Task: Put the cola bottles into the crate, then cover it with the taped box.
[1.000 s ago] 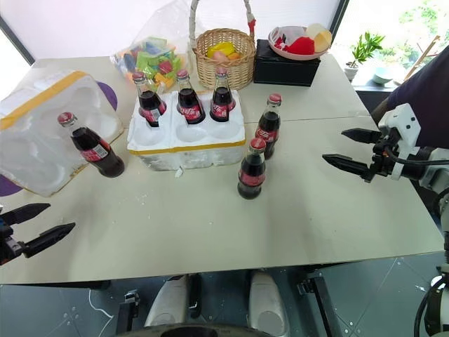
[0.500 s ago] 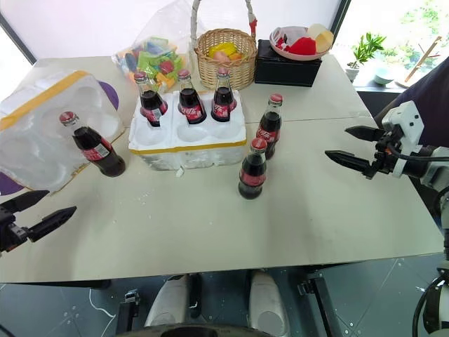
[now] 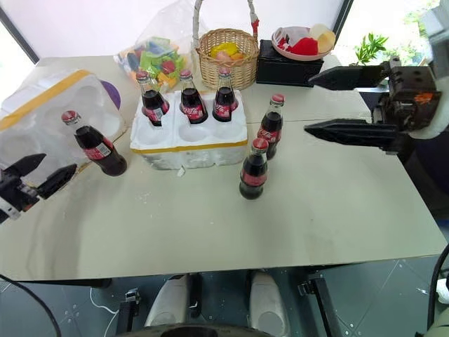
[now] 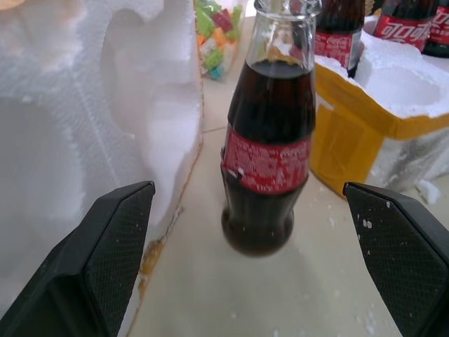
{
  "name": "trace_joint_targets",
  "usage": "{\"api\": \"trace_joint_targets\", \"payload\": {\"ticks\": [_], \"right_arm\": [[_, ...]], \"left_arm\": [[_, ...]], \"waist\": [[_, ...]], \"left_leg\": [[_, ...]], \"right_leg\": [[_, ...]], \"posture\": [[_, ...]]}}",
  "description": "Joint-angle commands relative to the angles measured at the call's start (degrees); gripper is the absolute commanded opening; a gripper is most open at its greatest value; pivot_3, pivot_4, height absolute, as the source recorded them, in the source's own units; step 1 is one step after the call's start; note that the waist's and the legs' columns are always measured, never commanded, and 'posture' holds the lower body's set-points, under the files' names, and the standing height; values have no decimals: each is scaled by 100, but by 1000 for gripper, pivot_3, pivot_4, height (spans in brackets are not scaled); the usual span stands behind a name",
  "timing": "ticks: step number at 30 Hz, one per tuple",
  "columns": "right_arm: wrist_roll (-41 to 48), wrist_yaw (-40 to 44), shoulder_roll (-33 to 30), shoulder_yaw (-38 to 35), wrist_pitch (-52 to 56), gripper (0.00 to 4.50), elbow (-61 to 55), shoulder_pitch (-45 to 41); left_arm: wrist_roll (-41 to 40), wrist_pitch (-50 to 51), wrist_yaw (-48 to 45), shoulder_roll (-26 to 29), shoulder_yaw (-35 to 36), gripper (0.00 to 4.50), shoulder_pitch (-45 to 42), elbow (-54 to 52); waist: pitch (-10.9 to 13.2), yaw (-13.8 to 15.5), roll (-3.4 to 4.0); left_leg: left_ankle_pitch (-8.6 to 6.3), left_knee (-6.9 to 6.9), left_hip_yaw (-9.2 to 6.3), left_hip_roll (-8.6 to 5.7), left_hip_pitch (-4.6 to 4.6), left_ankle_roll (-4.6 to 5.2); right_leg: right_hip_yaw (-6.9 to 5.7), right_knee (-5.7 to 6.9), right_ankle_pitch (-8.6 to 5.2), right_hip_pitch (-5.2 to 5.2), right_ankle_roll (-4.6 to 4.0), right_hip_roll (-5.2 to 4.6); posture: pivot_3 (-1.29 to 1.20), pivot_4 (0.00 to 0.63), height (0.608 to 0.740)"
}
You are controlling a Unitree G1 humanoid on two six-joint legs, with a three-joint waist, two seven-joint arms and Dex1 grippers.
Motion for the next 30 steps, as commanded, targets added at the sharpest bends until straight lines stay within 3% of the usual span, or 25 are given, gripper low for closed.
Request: {"api": "trace_joint_targets", "payload": {"ticks": [1, 11, 16, 18, 21, 26, 30], "right_arm": [[691, -196, -133, -295, 363, 4500, -344, -245], [1107, -826, 29, -423, 502, 4500, -777, 51], [1308, -1126, 45, -439, 521, 4500, -914, 119], [1308, -1220, 33, -424, 495, 4500, -967, 164], [1346, -1392, 39, -400, 510, 4500, -963, 190], [1356, -1505, 16, -447, 470, 4500, -1016, 346], [1258, -1655, 60, -452, 348, 4500, -1077, 487]], "left_arm": [[276, -375, -105, 110, -470, 4489, -441, 363], [1047, -1194, -127, -34, -1583, 4489, -1975, 2024], [1120, -1388, -297, -127, -1811, 4489, -2217, 2292], [1069, -1362, -392, -86, -1782, 3948, -2150, 2222], [951, -1138, -556, 104, -1671, 2655, -1940, 2019], [-122, 138, -1161, 673, -1225, 2676, -1330, 805], [-1439, 1398, -1521, 1111, -881, 2676, -1605, 132]], "waist": [[0, -8, 0], [-1, -10, -2], [-1, -20, -2], [-1, -23, -3], [-1, -33, -3], [0, -56, -5], [6, 32, -12]], "left_leg": [[0, 0, 0, -1, -1, 0], [1, 1, -1, 1, 0, 1], [1, 1, 1, 1, -1, 2], [1, 1, 0, 2, -2, 2], [1, 1, 1, 2, -1, 2], [1, -3, 1, 5, -3, 2], [2, 2, -6, 5, -9, 1]], "right_leg": [[0, 0, 0, -1, 0, -1], [0, 10, 3, -2, 3, 5], [0, 9, 12, -2, 19, 5], [0, 10, 12, -2, 20, 6], [0, 9, 11, -3, 18, 5], [1, 9, 4, -8, 7, 6], [-4, 11, 2, -10, 3, 6]], "posture": [[0, 150, 740], [0, 150, 740], [0, 150, 740], [0, 150, 740], [0, 150, 740], [0, 150, 740], [0, 150, 740]]}}
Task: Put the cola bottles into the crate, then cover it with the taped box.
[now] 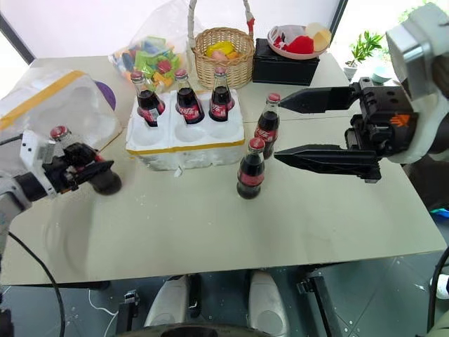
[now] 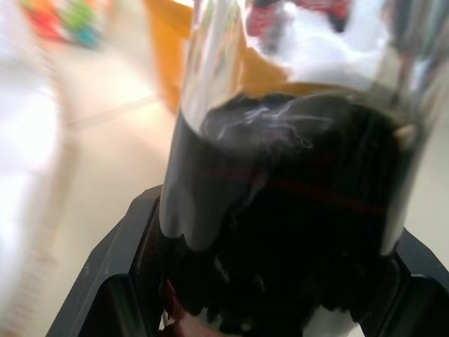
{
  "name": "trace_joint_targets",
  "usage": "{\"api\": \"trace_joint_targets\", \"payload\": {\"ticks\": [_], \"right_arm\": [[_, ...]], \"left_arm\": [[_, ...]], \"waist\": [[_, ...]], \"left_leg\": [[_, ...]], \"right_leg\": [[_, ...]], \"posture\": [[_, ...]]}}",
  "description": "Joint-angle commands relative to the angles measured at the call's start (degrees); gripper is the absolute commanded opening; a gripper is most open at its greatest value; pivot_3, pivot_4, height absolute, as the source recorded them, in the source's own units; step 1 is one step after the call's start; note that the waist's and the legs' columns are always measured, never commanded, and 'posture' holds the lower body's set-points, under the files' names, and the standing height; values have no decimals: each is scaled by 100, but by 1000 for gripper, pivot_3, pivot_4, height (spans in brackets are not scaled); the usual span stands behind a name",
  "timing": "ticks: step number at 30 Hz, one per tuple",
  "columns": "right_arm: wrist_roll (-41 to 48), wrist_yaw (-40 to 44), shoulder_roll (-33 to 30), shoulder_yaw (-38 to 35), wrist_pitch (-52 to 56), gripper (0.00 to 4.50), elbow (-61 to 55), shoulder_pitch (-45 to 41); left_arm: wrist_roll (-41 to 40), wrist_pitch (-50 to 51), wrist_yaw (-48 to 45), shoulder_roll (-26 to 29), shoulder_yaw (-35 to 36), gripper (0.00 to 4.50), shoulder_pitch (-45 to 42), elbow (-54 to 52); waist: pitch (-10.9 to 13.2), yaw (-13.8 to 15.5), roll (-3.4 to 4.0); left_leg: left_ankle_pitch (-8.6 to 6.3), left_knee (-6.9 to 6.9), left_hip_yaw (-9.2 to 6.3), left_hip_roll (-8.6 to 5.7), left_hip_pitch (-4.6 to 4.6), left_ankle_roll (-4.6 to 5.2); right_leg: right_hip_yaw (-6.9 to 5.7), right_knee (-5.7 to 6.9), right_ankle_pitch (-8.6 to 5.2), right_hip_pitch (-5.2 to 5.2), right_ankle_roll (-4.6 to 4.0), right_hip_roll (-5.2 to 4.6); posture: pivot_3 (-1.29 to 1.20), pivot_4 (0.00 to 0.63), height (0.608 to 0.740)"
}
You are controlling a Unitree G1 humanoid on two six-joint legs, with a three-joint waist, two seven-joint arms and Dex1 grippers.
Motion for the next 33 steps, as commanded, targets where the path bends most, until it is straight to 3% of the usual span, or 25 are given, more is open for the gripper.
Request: {"api": "trace_joint_targets", "payload": {"ticks": [1, 5, 9, 12, 18, 30, 33], "right_arm": [[-65, -95, 4, -227, -190, 4500, -139, 70], [-183, -217, 43, -203, -338, 4500, -178, 126], [-174, -361, 100, -197, -414, 4500, -218, 134], [-168, -499, 133, -255, -438, 4500, -268, 211], [-135, -790, 182, -458, -475, 4500, -424, 522], [-564, -920, 301, -422, -753, 4500, -513, 1145], [-791, -787, 217, -458, -833, 4500, -449, 1310]], "left_arm": [[-1347, 855, -296, 412, 549, 2676, -764, -706], [-1498, 1114, -260, 359, 55, 2676, -2337, -58], [-449, 381, -19, -217, -777, 2676, -3805, 1332], [167, -246, -159, -619, -1222, 2676, -4382, 2250], [981, -1085, -744, -1033, -1857, 2676, -4483, 3038], [2265, -2276, -867, -1330, -2549, 2676, -3798, 3133], [2167, -2229, -768, -1366, -2347, 4152, -3713, 2974]], "waist": [[1, 67, -2], [3, 176, -8], [-2, 187, 0], [-2, 184, -1], [9, 98, -19], [9, 107, -19], [3, 111, -10]], "left_leg": [[0, 4, 0, 0, -1, 0], [1, 27, -3, -4, -5, -1], [1, 29, 3, -12, 6, 0], [2, 26, -1, -11, 8, 2], [1, 20, 0, -10, -12, 4], [1, 25, -1, -9, -10, 4], [1, 25, 0, -10, -2, 4]], "right_leg": [[0, 0, 0, 1, 0, 0], [0, -2, 3, 14, 4, -1], [6, -4, 9, 29, 15, -3], [5, 0, 14, 28, 24, 4], [5, -3, 21, 7, 40, 4], [6, 0, 20, 10, 39, 3], [8, 0, 20, 17, 39, 2]], "posture": [[0, 150, 740], [0, 150, 740], [0, 150, 740], [0, 150, 740], [0, 150, 740], [0, 150, 740], [0, 150, 740]]}}
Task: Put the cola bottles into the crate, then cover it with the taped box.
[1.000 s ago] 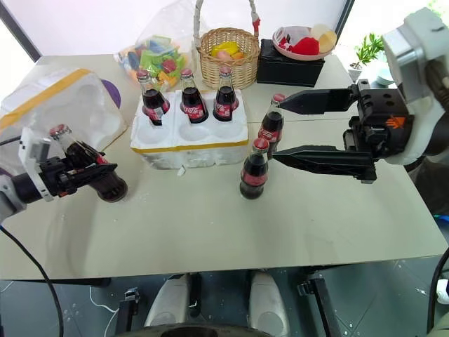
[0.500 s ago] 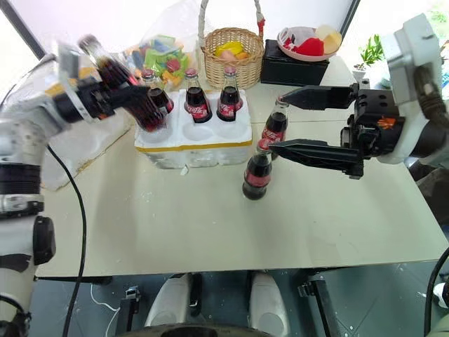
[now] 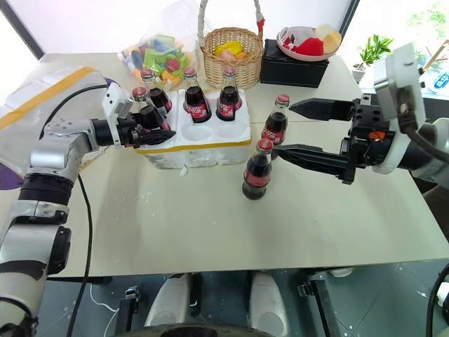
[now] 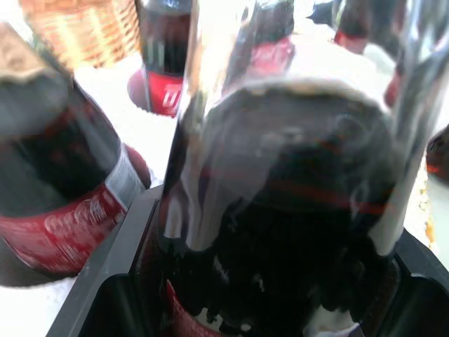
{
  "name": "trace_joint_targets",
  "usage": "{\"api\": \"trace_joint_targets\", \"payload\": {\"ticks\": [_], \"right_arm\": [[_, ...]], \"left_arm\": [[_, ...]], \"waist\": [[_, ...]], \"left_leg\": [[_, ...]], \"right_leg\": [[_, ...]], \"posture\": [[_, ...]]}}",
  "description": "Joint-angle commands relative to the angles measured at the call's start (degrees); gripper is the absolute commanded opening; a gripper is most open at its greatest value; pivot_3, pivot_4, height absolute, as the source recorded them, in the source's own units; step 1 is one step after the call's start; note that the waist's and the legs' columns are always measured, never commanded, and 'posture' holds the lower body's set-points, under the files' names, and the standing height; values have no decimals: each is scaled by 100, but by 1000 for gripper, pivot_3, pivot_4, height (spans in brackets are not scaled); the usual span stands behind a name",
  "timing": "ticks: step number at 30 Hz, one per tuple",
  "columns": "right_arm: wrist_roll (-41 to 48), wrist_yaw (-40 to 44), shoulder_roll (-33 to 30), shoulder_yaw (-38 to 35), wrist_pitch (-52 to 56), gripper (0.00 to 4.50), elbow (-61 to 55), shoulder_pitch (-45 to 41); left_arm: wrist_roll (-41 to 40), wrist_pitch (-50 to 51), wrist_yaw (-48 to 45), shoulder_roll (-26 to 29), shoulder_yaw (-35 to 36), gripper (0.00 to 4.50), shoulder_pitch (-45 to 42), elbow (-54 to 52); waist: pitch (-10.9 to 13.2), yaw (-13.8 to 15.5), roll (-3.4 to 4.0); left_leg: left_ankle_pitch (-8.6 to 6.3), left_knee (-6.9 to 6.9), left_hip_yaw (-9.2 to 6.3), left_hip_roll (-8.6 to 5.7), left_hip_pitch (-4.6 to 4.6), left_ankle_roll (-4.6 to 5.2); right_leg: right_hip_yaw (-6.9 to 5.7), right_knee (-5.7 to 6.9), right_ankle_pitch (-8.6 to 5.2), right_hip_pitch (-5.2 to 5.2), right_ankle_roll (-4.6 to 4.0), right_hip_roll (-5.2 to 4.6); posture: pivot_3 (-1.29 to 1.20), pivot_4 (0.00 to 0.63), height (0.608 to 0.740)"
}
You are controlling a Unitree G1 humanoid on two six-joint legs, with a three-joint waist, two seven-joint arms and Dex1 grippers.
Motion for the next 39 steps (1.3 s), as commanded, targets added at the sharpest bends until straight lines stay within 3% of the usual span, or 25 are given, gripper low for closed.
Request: {"api": "trace_joint_targets", "payload": {"ticks": [1, 7, 11, 14, 18, 22, 29, 39], "right_arm": [[-230, 148, -90, -250, -173, 4500, 27, 152], [-856, 156, 72, -1002, -324, 4500, 427, 1094], [-738, 86, 440, -1641, -111, 4500, 196, 2025], [-800, -28, 769, -1689, -236, 4500, -160, 2474], [-1512, -309, 1246, -876, -747, 4500, -660, 2877], [-1781, -644, 1966, -9, -1097, 4500, -576, 2672], [-2210, -831, 2644, 902, -1458, 4500, 4, 2115], [-2650, -664, 3034, 1884, -1610, 4500, 611, 1445]], "left_arm": [[-114, 105, 112, 6, 261, 4443, 81, -265], [-1095, 1263, 151, 285, 1125, 4443, 2, -1331], [-2129, 2531, 161, 687, 1752, 4443, -73, -2185], [-2763, 3217, 112, 945, 1938, 4443, 83, -2930], [-3198, 3597, -206, 1314, 1707, 4443, 790, -4157], [-2922, 3268, -459, 1554, 1320, 4443, 1588, -4832], [-2651, 2929, -205, 1454, 1081, 4443, 2021, -4941], [-2308, 2573, -58, 1407, 871, 4443, 2060, -4843]], "waist": [[0, 0, -1], [5, 6, -11], [5, -6, -12], [4, -15, -9], [2, -34, -6], [2, -44, -7], [2, -4, -7], [2, -14, -7]], "left_leg": [[0, 1, -1, 0, 0, 0], [0, 6, -3, 0, -3, 0], [0, 3, -8, 0, -1, 0], [0, 3, -8, -1, 9, 0], [-1, -2, -9, 0, 40, -1], [0, 0, -10, 0, 56, -2], [0, 1, -11, 0, 52, -2], [0, -9, -11, -1, 52, -2]], "right_leg": [[-1, 0, 0, 2, 0, 0], [-1, 2, 0, 3, 1, 0], [-2, 12, -3, 3, 10, 2], [0, 26, -5, 4, 13, 1], [3, 27, -19, 27, -6, 3], [5, 23, -23, 44, -15, 4], [4, 12, -22, 46, -18, 4], [3, 8, -22, 45, -18, 6]], "posture": [[0, 150, 740], [0, 150, 740], [0, 150, 740], [0, 150, 740], [0, 150, 740], [0, 150, 740], [0, 150, 740], [0, 150, 740]]}}
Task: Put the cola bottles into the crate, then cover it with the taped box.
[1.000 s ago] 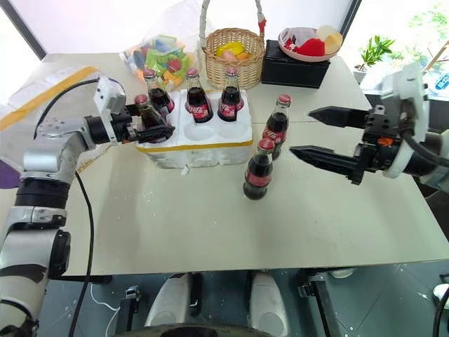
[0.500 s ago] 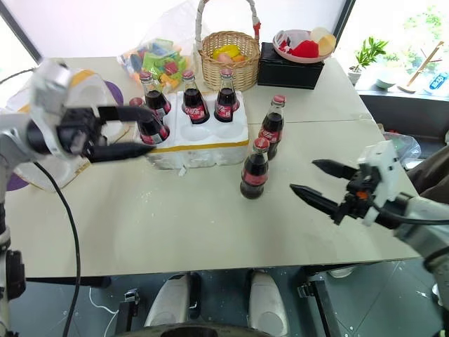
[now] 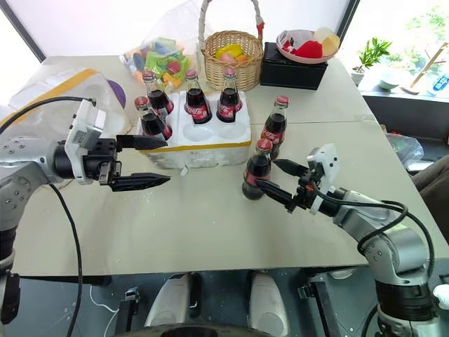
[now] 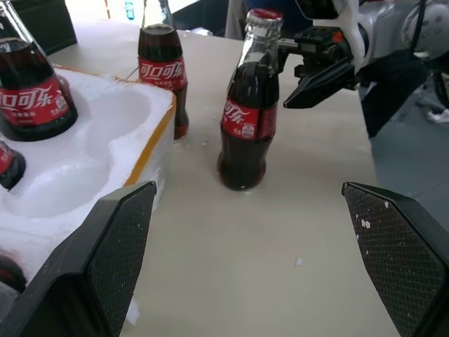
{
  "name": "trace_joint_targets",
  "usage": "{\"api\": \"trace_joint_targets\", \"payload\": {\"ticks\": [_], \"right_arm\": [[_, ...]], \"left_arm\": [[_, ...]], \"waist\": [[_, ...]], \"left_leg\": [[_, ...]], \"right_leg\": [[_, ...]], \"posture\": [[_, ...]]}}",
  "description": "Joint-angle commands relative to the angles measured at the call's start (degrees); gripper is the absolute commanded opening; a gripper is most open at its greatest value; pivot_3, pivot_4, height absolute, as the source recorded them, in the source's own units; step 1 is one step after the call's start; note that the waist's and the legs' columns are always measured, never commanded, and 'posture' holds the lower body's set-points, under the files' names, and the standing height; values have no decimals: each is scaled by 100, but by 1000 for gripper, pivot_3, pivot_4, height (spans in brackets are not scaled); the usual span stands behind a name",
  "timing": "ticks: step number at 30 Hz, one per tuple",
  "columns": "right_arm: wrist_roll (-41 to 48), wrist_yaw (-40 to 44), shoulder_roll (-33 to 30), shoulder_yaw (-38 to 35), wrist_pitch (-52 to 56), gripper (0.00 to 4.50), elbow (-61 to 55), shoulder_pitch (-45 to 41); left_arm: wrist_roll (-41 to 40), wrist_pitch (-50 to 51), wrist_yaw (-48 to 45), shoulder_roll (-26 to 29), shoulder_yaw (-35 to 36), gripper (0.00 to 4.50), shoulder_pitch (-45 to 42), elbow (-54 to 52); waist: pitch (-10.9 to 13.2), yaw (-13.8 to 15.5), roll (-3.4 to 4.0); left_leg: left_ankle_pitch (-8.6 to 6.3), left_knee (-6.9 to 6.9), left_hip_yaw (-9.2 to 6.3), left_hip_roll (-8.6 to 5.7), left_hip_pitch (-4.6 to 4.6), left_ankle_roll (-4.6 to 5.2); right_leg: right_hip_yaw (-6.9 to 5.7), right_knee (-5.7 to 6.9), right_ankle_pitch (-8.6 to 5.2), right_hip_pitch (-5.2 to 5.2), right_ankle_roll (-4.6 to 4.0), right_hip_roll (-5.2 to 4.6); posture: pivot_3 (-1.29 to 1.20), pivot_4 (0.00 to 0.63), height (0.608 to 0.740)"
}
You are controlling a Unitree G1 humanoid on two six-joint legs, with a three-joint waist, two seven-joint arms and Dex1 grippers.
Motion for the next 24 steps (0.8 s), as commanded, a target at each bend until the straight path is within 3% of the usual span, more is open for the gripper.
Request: {"api": "trace_joint_targets", "payload": {"ticks": [1, 5, 10, 14, 17, 21, 24], "right_arm": [[-241, 16, 193, 300, -222, 4500, 140, -207], [-606, -74, 394, 597, -356, 4500, 487, -406], [-283, -22, 357, 319, -196, 2860, 154, -547], [659, 160, -70, -281, 306, 2861, -460, -894], [1193, -9, -137, -536, 532, 2861, -381, -1656], [1240, -668, 597, -320, 575, 2861, 341, -2978], [500, -821, 1176, 232, 202, 2861, 1280, -3978]], "left_arm": [[111, -201, 17, -15, -68, 4443, 5, -51], [99, -193, 59, -52, -71, 4443, -40, -37], [61, -171, 172, -83, 21, 4500, -81, 34], [-76, -87, 341, -83, 259, 4500, 19, -3], [-84, -100, 483, -29, 501, 4500, 221, -29], [212, -436, 558, 182, 886, 4500, 558, 251], [201, -501, 609, 201, 1052, 4500, 655, 287]], "waist": [[0, -1, 0], [0, -3, 0], [1, 4, 1], [9, 4, 13], [12, -58, 15], [11, -159, 15], [12, -152, 15]], "left_leg": [[0, 0, 0, 0, 0, 0], [0, 0, 1, 0, 0, 0], [0, 0, 1, 0, -2, 0], [0, 0, 1, 0, -13, 0], [0, 0, 3, 1, -15, 0], [0, -11, 1, 7, -7, 0], [0, -13, 0, 9, -10, 0]], "right_leg": [[0, 0, 0, 0, 0, 0], [0, -1, 0, 0, 0, 0], [-1, -1, 0, -1, 0, 0], [0, 0, 1, -11, 1, 0], [1, 2, 3, -18, 1, 0], [0, 16, 3, -24, 2, 8], [1, 46, 4, -42, 6, 13]], "posture": [[0, 150, 740], [0, 150, 740], [0, 150, 740], [0, 150, 740], [0, 150, 740], [0, 150, 740], [0, 150, 740]]}}
